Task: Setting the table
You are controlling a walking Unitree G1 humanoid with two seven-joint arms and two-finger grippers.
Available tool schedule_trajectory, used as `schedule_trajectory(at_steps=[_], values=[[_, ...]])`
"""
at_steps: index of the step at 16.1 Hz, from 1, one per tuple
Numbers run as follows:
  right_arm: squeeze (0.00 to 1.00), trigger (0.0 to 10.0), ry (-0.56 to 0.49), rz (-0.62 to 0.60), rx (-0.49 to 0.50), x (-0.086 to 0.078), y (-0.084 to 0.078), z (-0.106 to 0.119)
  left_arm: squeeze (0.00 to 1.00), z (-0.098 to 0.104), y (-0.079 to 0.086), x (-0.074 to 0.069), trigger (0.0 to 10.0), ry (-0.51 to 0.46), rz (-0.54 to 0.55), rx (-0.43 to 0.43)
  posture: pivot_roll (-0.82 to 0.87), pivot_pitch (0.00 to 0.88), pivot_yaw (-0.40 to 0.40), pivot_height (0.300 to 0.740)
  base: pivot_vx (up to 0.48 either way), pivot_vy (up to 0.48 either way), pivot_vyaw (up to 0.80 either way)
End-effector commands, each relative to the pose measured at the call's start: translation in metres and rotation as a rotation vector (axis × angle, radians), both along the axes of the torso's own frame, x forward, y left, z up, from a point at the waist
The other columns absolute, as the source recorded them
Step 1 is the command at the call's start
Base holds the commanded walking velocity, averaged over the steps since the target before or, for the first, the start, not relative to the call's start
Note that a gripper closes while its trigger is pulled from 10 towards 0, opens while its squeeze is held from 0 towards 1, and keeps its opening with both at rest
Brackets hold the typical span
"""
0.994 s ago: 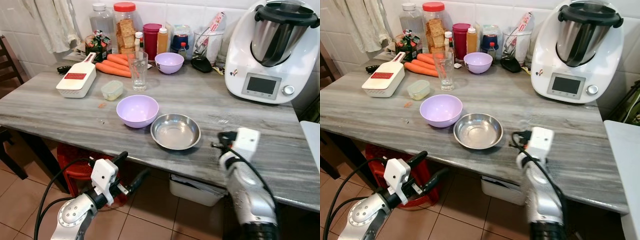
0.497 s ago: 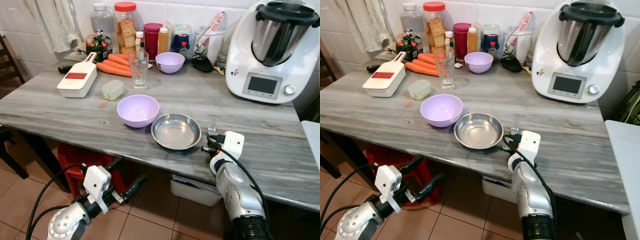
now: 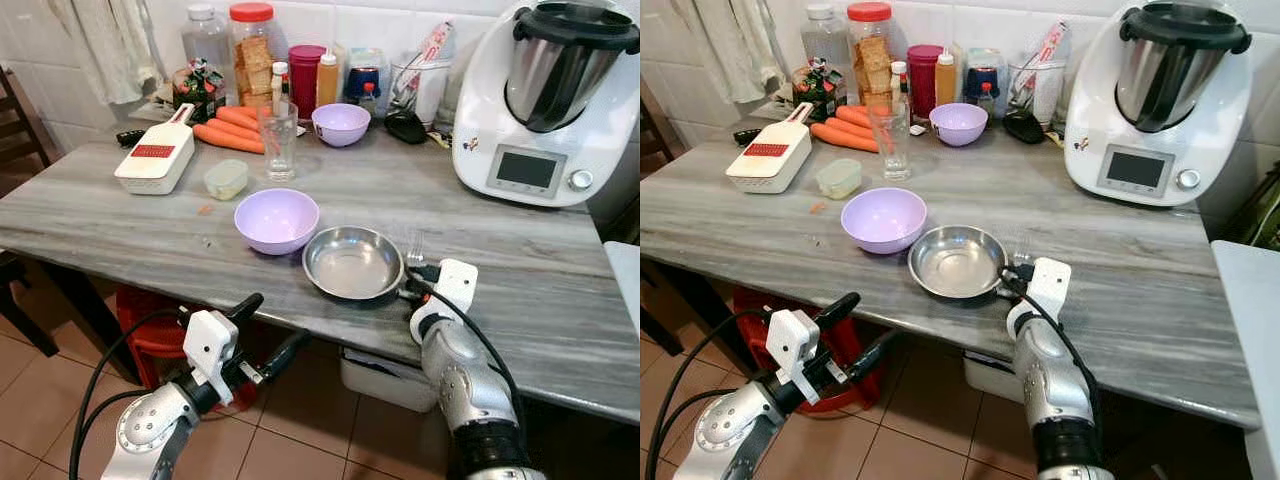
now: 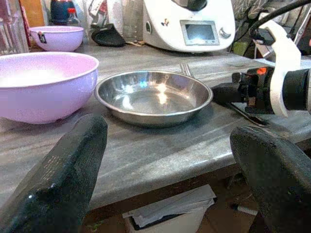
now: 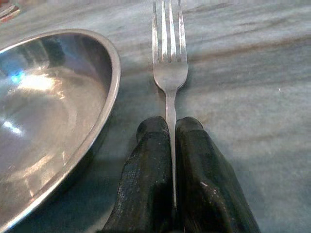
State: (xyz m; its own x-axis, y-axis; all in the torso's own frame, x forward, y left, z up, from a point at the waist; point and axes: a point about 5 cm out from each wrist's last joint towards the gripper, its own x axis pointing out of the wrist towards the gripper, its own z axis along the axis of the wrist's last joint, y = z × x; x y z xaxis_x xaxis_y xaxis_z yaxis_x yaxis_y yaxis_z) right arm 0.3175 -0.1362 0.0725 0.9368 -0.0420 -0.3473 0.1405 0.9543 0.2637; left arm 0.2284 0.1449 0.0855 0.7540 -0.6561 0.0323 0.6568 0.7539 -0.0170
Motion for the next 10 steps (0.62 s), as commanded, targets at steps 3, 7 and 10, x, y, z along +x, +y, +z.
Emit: schedule_trajectory(at_steps=[3, 7, 10], values=[[0.0, 10.0, 0.006, -0.044, 0.001, 0.001, -0.002, -0.002, 0.0, -0.004, 0.003, -0.002, 10.0, 0.023, 0.005, 0.023, 0.01, 0.0, -0.014, 0.74, 0.0, 0.0, 0.0], [0.0, 10.0, 0.022, -0.085, -0.008, 0.0, -0.01, -0.005, 0.0, -0.009, 0.004, -0.002, 10.0, 0.051, -0.035, 0.023, 0.01, 0.0, -0.011, 0.74, 0.0, 0.0, 0.0], [0.0, 10.0, 0.021, -0.089, -0.015, 0.0, -0.011, -0.006, 0.0, -0.022, -0.01, 0.001, 10.0, 0.069, -0.054, 0.035, 0.0, 0.0, -0.01, 0.74, 0.0, 0.0, 0.0]])
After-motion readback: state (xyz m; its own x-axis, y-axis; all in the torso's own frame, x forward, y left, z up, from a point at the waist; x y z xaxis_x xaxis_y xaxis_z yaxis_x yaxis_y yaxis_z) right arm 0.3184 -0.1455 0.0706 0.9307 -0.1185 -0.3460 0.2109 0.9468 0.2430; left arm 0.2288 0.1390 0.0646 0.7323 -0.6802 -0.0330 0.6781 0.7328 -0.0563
